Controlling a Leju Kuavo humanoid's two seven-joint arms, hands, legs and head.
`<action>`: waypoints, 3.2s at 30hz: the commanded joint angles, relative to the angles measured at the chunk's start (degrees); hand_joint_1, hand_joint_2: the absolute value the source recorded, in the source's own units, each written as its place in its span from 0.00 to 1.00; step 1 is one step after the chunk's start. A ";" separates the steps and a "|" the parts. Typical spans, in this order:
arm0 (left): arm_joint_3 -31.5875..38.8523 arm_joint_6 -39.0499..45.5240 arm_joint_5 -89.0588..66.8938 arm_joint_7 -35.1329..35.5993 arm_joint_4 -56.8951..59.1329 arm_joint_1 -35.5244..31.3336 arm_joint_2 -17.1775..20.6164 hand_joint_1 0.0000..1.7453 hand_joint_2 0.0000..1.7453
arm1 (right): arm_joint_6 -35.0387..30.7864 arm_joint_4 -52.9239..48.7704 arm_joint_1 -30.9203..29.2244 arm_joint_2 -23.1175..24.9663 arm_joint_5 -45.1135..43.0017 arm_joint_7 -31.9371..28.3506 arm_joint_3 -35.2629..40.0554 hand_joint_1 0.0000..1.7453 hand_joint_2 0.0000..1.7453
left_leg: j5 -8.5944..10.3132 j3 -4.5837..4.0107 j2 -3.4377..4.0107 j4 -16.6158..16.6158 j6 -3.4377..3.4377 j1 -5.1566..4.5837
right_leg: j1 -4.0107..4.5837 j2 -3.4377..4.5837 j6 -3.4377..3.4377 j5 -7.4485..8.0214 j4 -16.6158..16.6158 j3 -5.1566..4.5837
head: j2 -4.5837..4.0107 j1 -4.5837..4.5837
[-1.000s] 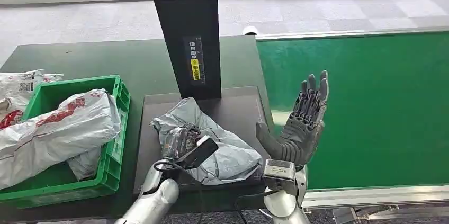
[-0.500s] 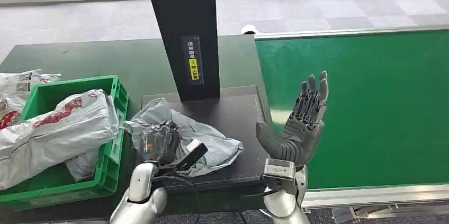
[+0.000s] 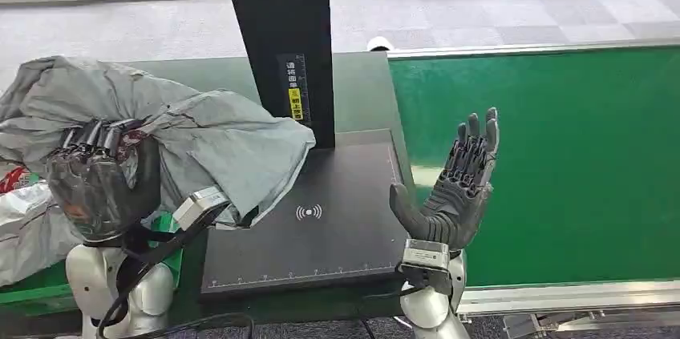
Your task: Moved the parcel from conveyor to table for the left to box.
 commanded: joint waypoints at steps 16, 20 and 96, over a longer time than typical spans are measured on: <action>10.52 -0.35 17.36 -16.35 -19.13 -2.25 -0.63 1.00 1.00 | 0.13 0.04 1.28 1.75 -0.46 0.02 -3.03 0.00 1.00 | -0.01 -0.05 0.07 0.01 -0.01 0.04 | 0.05 0.04 -0.05 0.02 0.00 -0.06 | 0.00 0.02; 12.89 -0.35 19.31 -14.12 -25.08 -2.95 -0.63 1.00 1.00 | 0.13 1.01 1.13 1.75 -0.26 0.02 -2.48 0.00 1.00 | -0.04 -0.08 0.22 0.01 -0.02 0.05 | 0.08 0.15 -0.06 0.01 0.01 -0.14 | 0.00 0.00; 38.31 -0.35 37.29 -18.36 16.34 -29.34 6.84 0.00 1.00 | 0.13 5.07 0.17 1.75 -1.32 0.02 -4.24 0.00 1.00 | 0.40 -0.23 0.09 -0.06 -0.25 0.15 | 0.31 0.04 -0.34 0.42 -0.04 -0.29 | 0.00 0.00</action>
